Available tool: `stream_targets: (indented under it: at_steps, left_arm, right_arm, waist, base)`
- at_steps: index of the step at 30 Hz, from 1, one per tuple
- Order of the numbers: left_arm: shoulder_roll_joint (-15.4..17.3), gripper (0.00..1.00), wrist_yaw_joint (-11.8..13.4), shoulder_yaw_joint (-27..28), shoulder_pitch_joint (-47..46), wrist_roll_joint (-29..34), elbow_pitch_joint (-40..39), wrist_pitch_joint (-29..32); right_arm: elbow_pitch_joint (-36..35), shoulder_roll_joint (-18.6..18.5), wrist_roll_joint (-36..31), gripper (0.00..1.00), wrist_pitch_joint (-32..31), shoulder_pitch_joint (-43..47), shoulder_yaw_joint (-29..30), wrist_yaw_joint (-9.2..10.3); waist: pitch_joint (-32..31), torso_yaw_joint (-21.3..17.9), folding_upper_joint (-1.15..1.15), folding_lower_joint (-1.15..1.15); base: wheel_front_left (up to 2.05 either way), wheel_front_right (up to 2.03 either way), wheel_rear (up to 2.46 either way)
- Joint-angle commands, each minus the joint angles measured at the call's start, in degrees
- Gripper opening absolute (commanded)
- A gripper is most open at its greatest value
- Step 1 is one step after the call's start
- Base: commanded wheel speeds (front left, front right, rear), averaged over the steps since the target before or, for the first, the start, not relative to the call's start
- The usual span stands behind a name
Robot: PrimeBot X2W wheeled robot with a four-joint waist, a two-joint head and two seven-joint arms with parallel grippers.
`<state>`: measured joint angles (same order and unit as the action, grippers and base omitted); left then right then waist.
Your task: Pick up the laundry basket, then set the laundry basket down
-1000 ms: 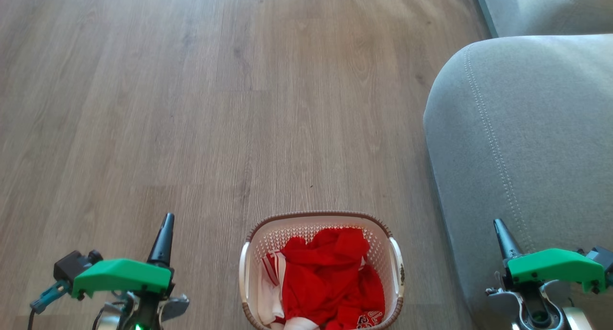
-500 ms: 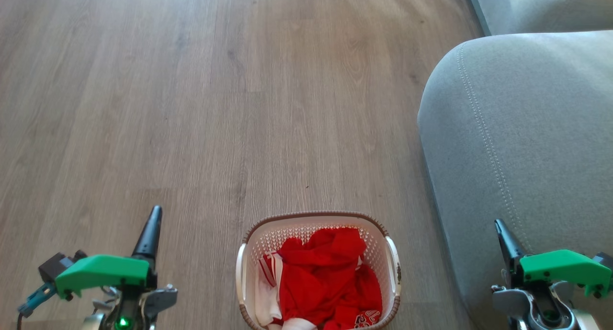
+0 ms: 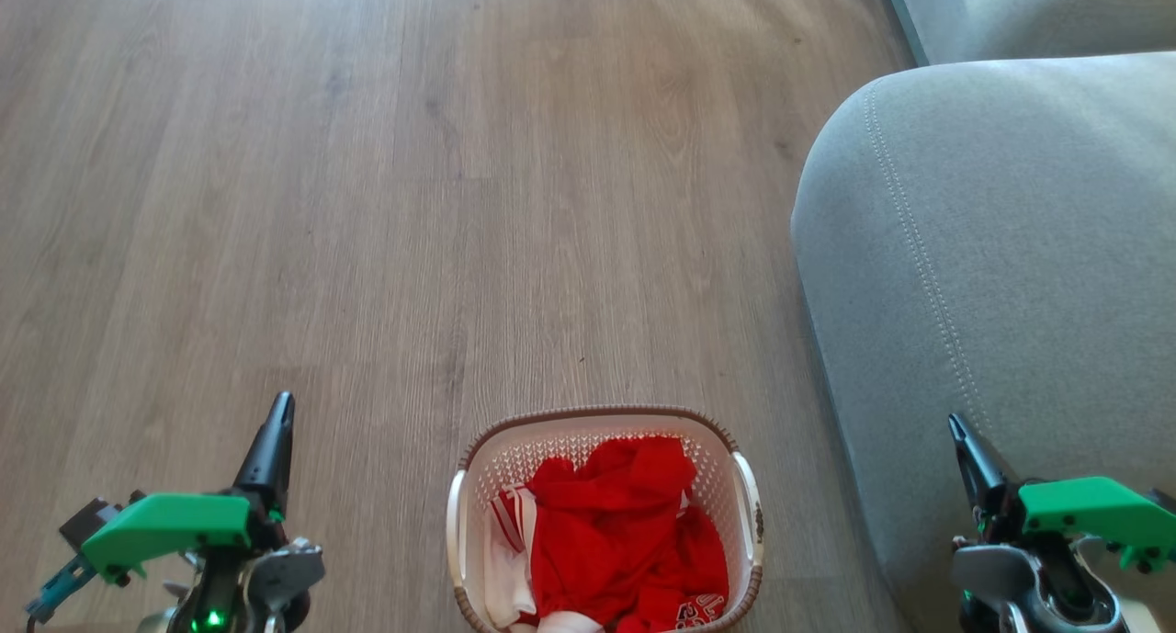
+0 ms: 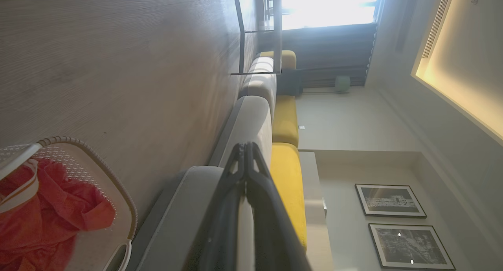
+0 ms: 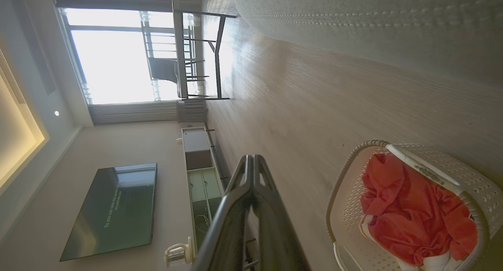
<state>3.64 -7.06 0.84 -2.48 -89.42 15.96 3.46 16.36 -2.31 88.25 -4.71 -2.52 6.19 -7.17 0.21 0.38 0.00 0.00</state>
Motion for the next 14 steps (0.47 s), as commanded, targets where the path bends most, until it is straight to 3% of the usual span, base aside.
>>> stream_targets:
  at_steps: [1, 5, 14]
  left_arm:
    - [0.83, 0.00, -0.37, 2.52, -3.41, -1.46, -1.94, 0.43]
    - [0.79, 0.00, -0.43, 3.52, -3.53, -4.54, -2.01, 1.30]
    - [0.63, 0.00, -0.43, 3.75, -3.55, -4.35, -2.00, 1.48]
  right_arm:
    - [-2.31, -0.97, 1.52, 0.00, -0.51, -3.44, -0.63, -0.31]
    - [-2.37, -0.98, 4.36, 0.00, -1.35, -3.61, -0.21, -0.32]
    - [-2.37, -0.93, 4.30, 0.00, -1.40, -3.62, -0.14, -0.32]
  waist:
    - [-0.01, -0.07, 0.00, 0.00]
    - [-0.03, -0.38, 0.00, 0.00]
    - [-0.03, -0.38, 0.00, 0.00]
  base:
    - [0.00, 0.00, 0.00]
    - [0.00, 0.00, 0.00]
    - [0.00, 0.00, 0.00]
